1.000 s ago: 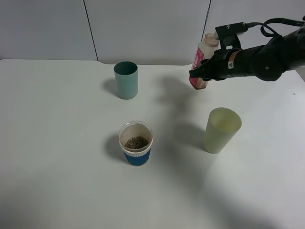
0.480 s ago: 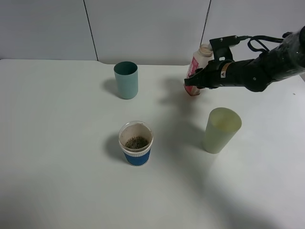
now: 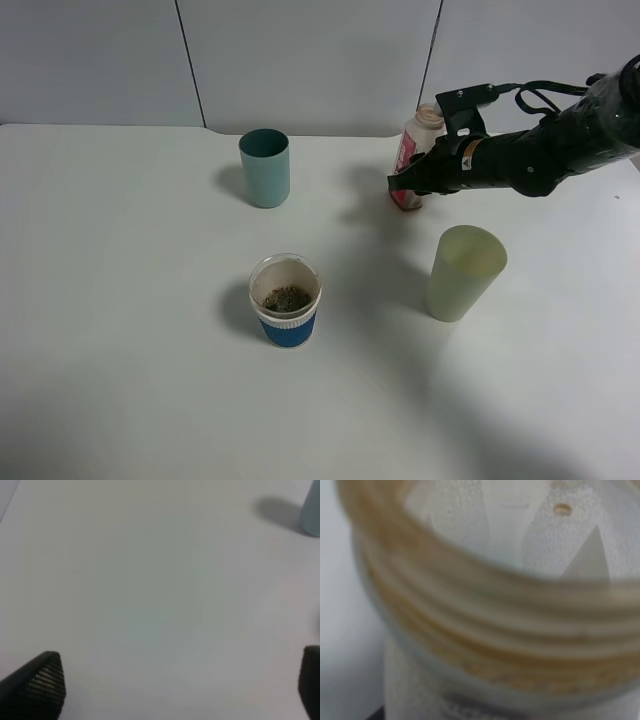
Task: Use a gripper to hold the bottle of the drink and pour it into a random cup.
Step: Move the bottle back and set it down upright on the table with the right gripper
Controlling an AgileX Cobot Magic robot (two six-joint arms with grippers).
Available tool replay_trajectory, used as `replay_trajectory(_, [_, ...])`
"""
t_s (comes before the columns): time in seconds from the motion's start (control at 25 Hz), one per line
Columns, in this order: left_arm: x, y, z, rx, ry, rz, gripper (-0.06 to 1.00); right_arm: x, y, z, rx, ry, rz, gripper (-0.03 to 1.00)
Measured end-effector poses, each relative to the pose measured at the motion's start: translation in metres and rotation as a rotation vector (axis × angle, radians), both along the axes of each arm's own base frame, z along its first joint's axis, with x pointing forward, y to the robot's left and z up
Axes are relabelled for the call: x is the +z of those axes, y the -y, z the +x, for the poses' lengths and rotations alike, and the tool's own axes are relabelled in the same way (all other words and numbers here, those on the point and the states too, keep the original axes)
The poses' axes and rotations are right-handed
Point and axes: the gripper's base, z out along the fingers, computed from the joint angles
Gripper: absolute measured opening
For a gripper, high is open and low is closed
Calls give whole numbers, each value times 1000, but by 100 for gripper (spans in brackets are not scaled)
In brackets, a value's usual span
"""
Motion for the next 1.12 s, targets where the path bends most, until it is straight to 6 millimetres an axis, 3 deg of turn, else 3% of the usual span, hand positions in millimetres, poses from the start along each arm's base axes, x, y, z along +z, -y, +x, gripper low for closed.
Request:
replay_trajectory(0.96, [0, 0, 0, 0, 0, 0, 93, -1, 2, -1, -30, -24, 4, 37])
replay_trajectory(1.04, [0, 0, 0, 0, 0, 0, 93, -1, 2, -1, -30, -24, 4, 41])
replay_trajectory(1.12, [0, 0, 0, 0, 0, 0, 93, -1, 2, -1, -32, -32, -2, 52])
